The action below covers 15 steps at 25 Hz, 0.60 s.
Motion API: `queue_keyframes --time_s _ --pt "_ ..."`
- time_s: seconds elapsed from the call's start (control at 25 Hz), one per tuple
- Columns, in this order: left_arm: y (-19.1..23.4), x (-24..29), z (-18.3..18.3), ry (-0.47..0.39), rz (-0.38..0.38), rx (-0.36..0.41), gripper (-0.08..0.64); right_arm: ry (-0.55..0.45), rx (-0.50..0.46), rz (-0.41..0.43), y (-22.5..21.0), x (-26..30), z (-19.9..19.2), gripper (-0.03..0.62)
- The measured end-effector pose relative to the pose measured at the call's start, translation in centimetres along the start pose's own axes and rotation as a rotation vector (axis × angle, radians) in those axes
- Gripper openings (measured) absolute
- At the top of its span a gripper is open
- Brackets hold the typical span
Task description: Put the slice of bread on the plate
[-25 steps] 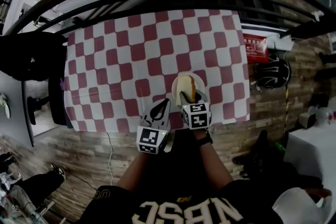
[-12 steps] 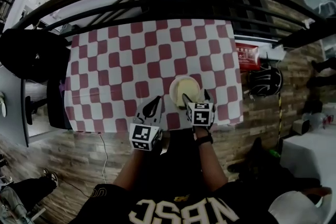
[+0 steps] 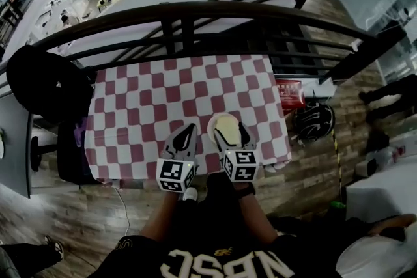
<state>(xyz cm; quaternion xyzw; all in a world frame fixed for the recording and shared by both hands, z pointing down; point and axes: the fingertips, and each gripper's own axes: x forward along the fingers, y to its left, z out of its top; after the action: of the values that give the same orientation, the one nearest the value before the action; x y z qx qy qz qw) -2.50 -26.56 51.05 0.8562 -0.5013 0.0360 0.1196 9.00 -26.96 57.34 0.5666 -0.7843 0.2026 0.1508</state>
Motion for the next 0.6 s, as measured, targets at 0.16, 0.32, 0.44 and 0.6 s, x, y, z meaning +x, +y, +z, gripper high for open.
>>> queue_keyframes --time_s 0.16,0.32,0.44,0.6 --pt "0.1 -2.0 2.1 -0.063 0.002 0.039 0.018 -0.147 -0.024 -0.028 2.2 -3.6 2.6 0.200" --pt "-0.3 -3.5 2.9 -0.089 -0.011 0.045 0.018 -0.230 -0.014 -0.015 4.2 -5.9 3.8 0.087" --pt "-0.8 -4.4 3.1 -0.104 -0.026 0.060 0.018 -0.242 -0.033 -0.018 5.4 -7.0 4.0 0.036" --pt "-1.8 -5.5 3.9 -0.127 -0.061 0.066 0.018 -0.247 -0.088 0.003 7.3 -8.2 4.6 0.015"
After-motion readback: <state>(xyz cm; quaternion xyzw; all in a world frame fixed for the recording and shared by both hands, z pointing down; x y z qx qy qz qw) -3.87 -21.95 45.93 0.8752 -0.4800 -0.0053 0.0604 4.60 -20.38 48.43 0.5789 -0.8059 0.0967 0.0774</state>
